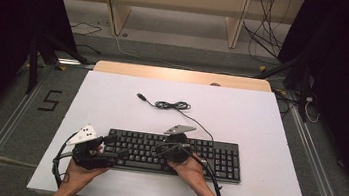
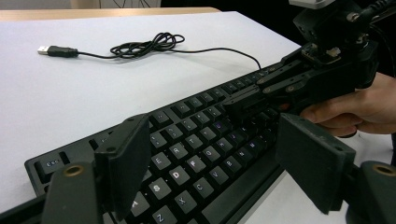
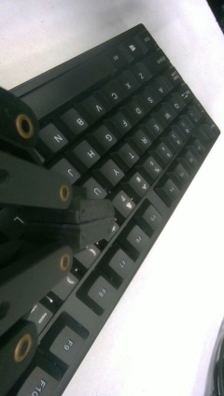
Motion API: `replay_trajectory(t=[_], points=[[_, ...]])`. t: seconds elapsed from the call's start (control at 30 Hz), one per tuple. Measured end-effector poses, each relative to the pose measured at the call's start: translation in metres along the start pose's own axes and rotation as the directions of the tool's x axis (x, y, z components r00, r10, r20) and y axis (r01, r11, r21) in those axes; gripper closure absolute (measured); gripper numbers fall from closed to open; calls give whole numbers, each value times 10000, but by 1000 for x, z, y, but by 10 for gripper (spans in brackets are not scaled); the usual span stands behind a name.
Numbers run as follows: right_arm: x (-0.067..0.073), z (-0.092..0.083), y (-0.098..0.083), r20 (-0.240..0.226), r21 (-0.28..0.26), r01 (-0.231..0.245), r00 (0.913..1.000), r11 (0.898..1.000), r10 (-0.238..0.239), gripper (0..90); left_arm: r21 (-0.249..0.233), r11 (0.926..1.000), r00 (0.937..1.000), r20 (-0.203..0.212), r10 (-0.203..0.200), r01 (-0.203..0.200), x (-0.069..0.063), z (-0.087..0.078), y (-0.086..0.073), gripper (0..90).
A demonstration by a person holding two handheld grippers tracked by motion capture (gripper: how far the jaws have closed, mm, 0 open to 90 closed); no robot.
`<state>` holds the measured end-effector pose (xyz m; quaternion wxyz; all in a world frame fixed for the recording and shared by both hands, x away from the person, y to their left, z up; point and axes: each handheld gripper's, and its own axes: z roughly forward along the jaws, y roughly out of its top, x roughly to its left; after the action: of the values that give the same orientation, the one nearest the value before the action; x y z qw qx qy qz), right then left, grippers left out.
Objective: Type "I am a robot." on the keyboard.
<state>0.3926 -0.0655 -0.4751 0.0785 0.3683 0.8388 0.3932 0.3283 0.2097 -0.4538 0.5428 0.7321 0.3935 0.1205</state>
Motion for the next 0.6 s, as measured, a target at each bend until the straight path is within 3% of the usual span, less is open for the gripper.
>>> replay_trajectory(t=[0.3, 0.47, 0.6], points=[[2, 4, -3, 214, 107, 214, 9995, 9997, -216, 900, -3, 10000, 10000, -7, 13, -13, 0, 0, 0, 261], [1, 2, -2, 81, 86, -70, 9999, 9999, 70, 900, -43, 10000, 10000, -29, -16, 15, 1, 0, 0, 261], [-2, -4, 0, -24, -288, -309, 9995, 9991, 308, 900, -59, 10000, 10000, -53, -28, 27, 2, -1, 0, 261]])
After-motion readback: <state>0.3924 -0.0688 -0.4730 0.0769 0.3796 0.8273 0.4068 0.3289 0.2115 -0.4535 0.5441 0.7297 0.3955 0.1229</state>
